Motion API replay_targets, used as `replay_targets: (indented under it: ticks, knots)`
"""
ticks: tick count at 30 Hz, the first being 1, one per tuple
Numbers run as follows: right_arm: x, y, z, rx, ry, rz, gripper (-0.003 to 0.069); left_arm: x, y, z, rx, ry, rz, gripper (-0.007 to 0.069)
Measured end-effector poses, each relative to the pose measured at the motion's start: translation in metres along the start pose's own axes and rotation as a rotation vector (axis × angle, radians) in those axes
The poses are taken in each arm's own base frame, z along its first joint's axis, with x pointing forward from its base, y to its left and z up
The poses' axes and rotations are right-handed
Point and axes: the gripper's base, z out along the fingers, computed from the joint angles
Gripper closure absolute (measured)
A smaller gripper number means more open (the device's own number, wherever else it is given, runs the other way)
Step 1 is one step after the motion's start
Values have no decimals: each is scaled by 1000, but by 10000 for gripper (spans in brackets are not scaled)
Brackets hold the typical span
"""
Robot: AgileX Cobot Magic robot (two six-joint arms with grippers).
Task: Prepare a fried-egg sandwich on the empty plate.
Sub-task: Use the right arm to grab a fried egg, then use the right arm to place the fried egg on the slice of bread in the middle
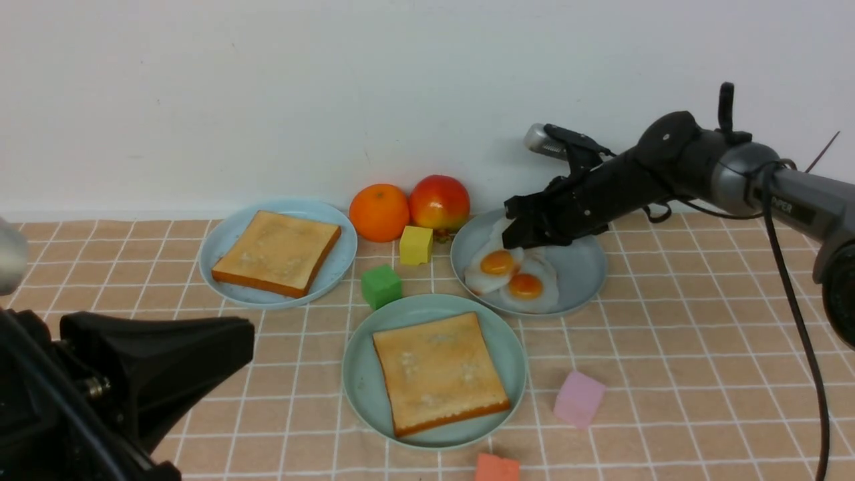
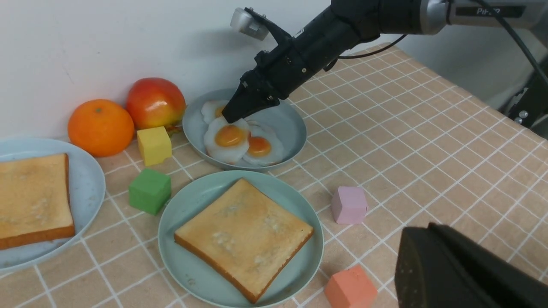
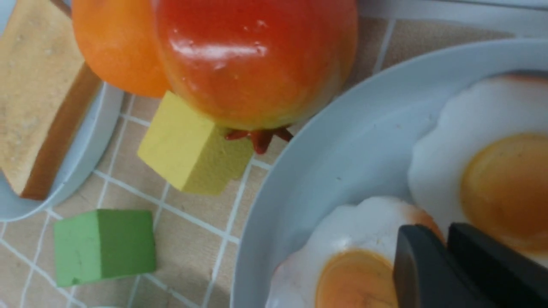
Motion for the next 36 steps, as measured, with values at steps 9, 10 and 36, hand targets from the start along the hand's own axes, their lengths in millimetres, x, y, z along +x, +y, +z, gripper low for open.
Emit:
replay_targets:
  ticks: [9, 10, 36]
  knots:
    - [-19, 43, -62, -39, 24, -122, 599, 5, 2, 0, -23, 56, 41, 627]
    - [-21, 51, -74, -42, 25, -133, 599, 6, 2, 0, -25, 65, 42, 627]
    - [92, 115, -25, -182, 121, 91, 569, 20, 7, -1, -69, 195, 88, 618]
